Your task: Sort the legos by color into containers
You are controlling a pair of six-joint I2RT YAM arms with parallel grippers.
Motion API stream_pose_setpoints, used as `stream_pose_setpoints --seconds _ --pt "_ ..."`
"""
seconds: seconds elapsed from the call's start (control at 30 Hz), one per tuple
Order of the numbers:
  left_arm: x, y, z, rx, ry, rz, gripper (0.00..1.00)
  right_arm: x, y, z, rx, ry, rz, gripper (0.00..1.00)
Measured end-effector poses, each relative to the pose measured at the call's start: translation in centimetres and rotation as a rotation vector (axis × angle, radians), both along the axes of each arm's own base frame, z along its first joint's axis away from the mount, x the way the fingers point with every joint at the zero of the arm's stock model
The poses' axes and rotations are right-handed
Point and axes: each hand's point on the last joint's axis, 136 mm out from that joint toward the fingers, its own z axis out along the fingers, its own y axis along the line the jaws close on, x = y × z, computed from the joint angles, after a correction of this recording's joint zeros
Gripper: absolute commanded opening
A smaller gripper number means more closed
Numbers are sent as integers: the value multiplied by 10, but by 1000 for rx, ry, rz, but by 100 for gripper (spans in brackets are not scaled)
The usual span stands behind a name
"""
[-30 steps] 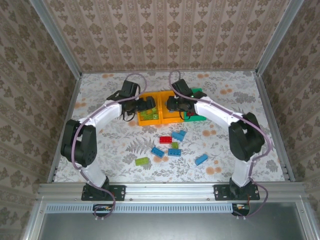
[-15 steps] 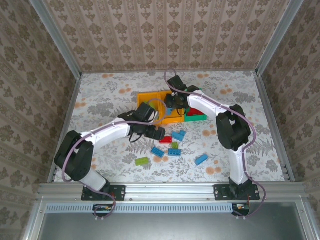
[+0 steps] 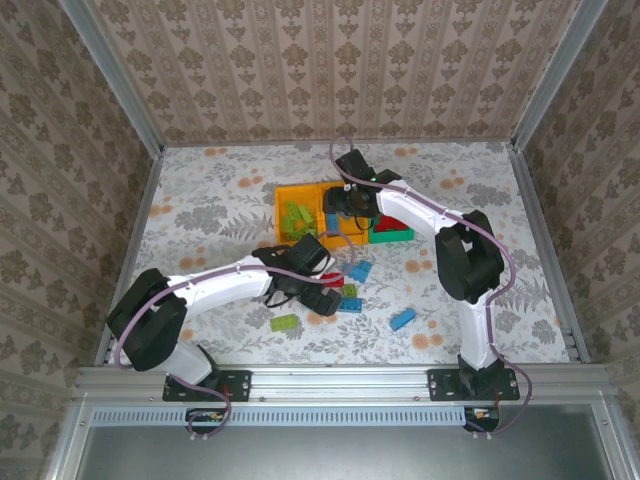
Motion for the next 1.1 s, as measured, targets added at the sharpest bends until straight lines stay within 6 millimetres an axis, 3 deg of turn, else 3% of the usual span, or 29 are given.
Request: stream_pose_setpoints --seconds 0.2,0.37,0.6,0.9,1.1 --pt "-19 1 -5 39 22 -50 100 -3 -2 19 19 -34 0 76" --pt "-18 3 -8 56 20 -46 98 -8 -5 21 19 -36 -1 76" --pt "-13 5 -30 149 42 -53 94 -21 -15 22 6 -32 -9 77" --pt "-6 2 -34 182 27 -74 59 -41 -42 64 12 -128 -50 78" --pt "-3 3 -32 192 9 -73 58 -60 -71 68 -12 -140 -94 79"
